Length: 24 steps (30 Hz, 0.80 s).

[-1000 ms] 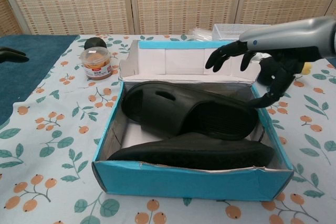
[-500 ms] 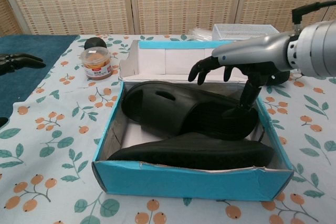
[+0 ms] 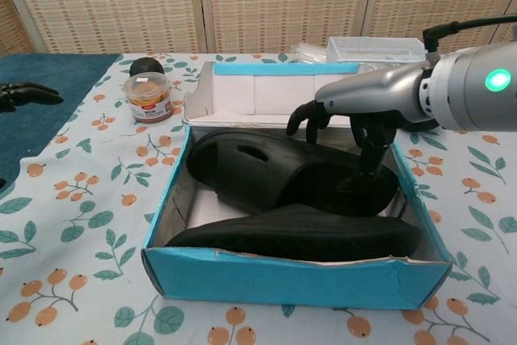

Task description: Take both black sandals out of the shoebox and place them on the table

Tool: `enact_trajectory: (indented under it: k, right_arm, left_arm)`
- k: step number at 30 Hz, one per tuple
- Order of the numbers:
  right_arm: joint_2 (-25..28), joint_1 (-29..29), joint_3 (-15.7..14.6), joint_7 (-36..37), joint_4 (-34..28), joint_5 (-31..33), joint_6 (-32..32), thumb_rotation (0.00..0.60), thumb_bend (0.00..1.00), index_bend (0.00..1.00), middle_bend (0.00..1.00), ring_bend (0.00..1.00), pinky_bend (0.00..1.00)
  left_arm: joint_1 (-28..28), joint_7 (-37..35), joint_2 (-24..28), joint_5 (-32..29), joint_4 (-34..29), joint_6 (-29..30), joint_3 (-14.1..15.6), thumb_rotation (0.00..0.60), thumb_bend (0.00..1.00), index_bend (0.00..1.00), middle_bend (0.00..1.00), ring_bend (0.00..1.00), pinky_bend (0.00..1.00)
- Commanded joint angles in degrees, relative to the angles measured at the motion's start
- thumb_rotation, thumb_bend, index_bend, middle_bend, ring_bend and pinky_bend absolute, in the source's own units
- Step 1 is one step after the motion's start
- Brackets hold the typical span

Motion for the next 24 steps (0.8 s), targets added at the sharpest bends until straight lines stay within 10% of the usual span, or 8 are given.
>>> enact_trajectory:
  k: [1,24]
  right_arm:
    - [-0.49,0.55,-0.65,-0.81,-0.66,0.86,1.32,0.555,0.19,0.15,0.22,0.14,0.43]
    - [-7.81,3.28,1.81,-1.01,3.92,7.19,6.05,0.55,0.19,0.25,0.36,0.29,0.56]
  left_arm:
    - [-0.05,-0.28,0.06,-0.04,0.18,-0.03,0.12,0.6,0.45,0.0,0.0,0.0,0.14]
    - [-0.2,-0.92,0.54,-0.44,0.8,0.57,0.45,0.6,0.45,0.0,0.0,0.0,0.14]
